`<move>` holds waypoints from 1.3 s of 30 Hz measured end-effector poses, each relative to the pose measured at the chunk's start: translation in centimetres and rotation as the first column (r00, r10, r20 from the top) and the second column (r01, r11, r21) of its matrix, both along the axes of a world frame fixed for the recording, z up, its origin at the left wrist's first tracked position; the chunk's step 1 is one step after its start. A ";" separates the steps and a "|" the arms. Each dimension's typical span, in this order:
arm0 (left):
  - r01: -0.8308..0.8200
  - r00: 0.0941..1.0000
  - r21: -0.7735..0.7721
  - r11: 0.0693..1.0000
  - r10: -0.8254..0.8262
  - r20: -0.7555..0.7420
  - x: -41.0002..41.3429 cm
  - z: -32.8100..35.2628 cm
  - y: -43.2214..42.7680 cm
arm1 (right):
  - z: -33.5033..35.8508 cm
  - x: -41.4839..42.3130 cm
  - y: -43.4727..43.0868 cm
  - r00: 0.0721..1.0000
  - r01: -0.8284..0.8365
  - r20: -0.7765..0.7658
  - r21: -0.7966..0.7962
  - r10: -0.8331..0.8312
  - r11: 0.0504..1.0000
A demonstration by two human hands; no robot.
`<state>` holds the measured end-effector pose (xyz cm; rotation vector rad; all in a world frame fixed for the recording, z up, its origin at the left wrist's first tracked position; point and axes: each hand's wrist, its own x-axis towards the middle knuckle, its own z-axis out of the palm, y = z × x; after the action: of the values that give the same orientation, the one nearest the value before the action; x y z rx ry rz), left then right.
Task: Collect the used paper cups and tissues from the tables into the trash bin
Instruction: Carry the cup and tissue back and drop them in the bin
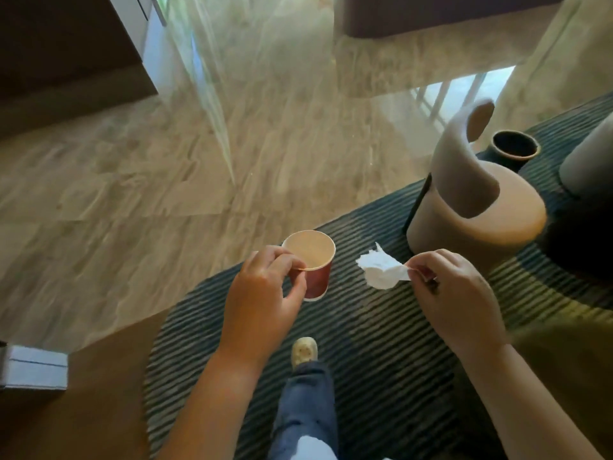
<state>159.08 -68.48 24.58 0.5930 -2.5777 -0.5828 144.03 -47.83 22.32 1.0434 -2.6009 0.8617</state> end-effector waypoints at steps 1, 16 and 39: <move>0.002 1.000 -0.001 1.000 -0.002 -0.001 -2.2 -0.5 -2.1 | -0.4 -2.1 -2.1 1.000 0.006 0.003 0.004 -0.006 1.000; 0.212 0.976 -0.063 0.975 -0.215 -0.037 -35.2 1.0 -23.6 | 1.3 -29.6 -22.0 0.968 0.248 0.046 -0.056 -0.246 0.967; 0.434 0.900 0.008 0.901 -0.433 -0.055 -89.3 -0.2 -33.8 | -1.2 -79.3 -30.7 0.900 0.436 0.075 -0.110 -0.430 0.893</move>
<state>69.83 -102.25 24.39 -0.0040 -2.6654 -0.7538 64.73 -78.48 21.10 0.3816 -2.6215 0.9221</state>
